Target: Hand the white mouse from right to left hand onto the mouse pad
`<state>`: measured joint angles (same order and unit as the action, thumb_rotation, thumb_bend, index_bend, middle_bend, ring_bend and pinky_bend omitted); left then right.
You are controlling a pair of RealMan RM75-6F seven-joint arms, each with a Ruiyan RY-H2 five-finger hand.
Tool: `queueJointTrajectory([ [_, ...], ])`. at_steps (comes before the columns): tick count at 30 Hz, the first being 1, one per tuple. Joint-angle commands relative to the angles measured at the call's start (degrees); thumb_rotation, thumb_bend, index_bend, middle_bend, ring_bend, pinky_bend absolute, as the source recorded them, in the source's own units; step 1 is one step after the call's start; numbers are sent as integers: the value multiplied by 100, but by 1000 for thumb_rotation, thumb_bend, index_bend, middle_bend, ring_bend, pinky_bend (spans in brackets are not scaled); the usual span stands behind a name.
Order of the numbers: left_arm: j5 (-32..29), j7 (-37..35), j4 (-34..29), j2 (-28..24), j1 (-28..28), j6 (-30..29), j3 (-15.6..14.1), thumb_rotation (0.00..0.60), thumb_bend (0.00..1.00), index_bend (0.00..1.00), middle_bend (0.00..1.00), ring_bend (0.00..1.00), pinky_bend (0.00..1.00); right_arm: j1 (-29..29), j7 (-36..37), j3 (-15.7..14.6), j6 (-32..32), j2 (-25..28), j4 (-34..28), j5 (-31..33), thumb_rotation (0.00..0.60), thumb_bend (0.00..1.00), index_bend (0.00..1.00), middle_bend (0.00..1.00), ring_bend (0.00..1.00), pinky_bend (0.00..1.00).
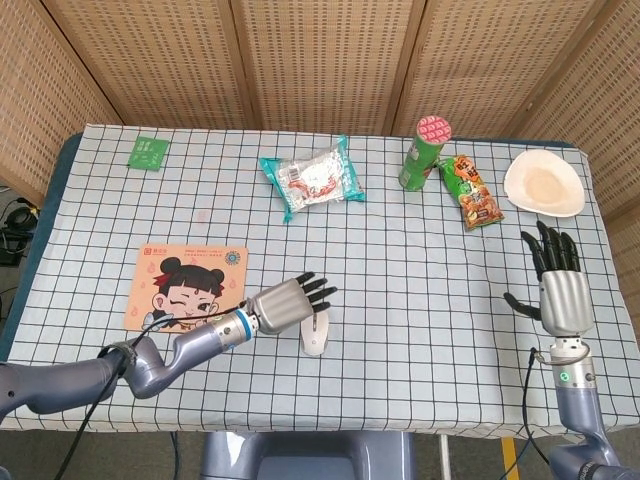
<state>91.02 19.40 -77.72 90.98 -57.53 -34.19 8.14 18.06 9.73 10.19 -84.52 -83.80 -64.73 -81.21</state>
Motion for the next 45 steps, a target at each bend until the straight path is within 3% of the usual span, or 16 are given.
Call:
queueJointTrajectory([
  [1, -100, 81, 143, 196, -142, 89, -10, 600, 64, 180, 15, 50, 114, -10, 35, 25, -5, 15, -7, 0, 600, 165, 149, 0, 0, 0],
  [20, -471, 206, 564, 757, -559, 314, -234, 600, 103, 238, 41, 49, 114, -49, 251, 138, -2, 66, -4, -8, 600, 164, 159, 0, 0, 0],
  [24, -498, 271, 540, 727, -538, 199, -310, 600, 162, 365, 141, 74, 125, -60, 283, 160, -30, 71, 2, -19, 600, 165, 159, 0, 0, 0],
  [27, -439, 278, 516, 708, -462, -52, -362, 600, 254, 504, 254, 159, 170, -66, 300, 170, -58, 74, 1, -38, 600, 165, 160, 0, 0, 0],
  [29, -402, 259, 499, 674, -425, -176, -392, 600, 277, 535, 279, 181, 183, -69, 294, 172, -72, 72, 1, -50, 600, 165, 163, 0, 0, 0],
  [38, -58, 41, 312, 132, -233, -744, -624, 600, 291, 570, 306, 205, 214, -82, 273, 177, -84, 76, -16, -71, 600, 165, 168, 0, 0, 0],
  [45, 797, -404, 389, -832, 73, -1546, -1290, 600, 291, 572, 306, 205, 213, -89, 265, 162, -75, 85, -65, -100, 600, 165, 168, 0, 0, 0],
])
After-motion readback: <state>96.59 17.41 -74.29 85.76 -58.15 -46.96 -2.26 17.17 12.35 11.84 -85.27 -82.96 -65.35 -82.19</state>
